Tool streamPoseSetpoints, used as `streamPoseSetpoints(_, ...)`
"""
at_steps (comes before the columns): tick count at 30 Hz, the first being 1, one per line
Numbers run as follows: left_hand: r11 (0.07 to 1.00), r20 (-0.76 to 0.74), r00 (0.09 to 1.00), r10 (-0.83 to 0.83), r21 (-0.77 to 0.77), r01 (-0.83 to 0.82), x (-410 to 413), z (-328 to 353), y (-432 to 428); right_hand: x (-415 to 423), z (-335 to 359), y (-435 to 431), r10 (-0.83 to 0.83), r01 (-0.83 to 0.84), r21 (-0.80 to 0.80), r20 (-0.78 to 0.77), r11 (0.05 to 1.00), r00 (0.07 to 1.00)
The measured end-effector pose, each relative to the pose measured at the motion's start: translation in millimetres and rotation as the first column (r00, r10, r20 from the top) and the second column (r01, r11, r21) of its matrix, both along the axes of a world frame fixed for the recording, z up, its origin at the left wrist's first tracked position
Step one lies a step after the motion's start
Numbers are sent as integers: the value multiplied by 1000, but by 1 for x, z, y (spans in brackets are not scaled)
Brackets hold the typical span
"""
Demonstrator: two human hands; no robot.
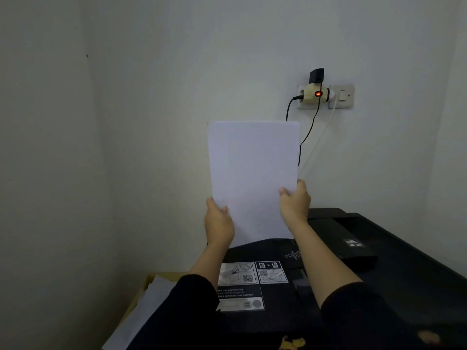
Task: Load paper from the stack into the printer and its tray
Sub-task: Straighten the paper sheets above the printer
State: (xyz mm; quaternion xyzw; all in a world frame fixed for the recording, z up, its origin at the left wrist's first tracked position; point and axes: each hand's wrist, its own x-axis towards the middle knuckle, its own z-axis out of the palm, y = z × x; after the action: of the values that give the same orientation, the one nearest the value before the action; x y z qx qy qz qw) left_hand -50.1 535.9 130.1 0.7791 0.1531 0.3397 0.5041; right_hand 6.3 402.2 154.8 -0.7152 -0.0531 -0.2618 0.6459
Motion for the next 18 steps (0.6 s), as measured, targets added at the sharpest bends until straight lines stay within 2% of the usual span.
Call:
streamPoseSetpoints(4,998,-52,998,32,-50,-34,3,18,2,1,19,-7,-27,29,-96,16,995,999)
streamPoseSetpoints(6,983,-88,996,3,-181,-19,6,24,5,0,25,-12,-11,7,-123,-27,992,1000)
streamPoseSetpoints(8,978,-181,982,-50,-208,11,3,25,7,-1,25,-17,4,-20,-150,-104,989,995)
streamPoseSetpoints(9,999,-320,947,-18,-51,2,-4,20,6,-1,22,-19,6,-32,-188,-136,982,991)
streamPoseSetpoints(10,951,-466,879,105,305,48,-4,13,8,0,17,-21,1,-41,-232,-169,972,986)
streamPoseSetpoints(11,897,-536,819,204,438,63,-7,11,8,-1,12,-22,-3,-53,-268,-203,962,979)
streamPoseSetpoints(12,901,-558,800,220,431,53,-9,9,8,-1,5,-22,-2,-69,-288,-239,955,971)
streamPoseSetpoints(14,973,-565,819,96,225,41,-14,5,10,-3,-10,-23,-5,-91,-314,-293,945,956)
streamPoseSetpoints(15,983,-549,835,22,162,81,-17,3,10,-4,-18,-23,-16,-96,-335,-316,937,949)
streamPoseSetpoints(17,999,-503,864,-33,-24,25,-25,-6,4,-8,-32,-22,-35,-107,-369,-357,923,934)
streamPoseSetpoints(18,999,-500,865,-39,-19,34,-27,-11,3,-8,-39,-21,-43,-114,-388,-373,914,927)
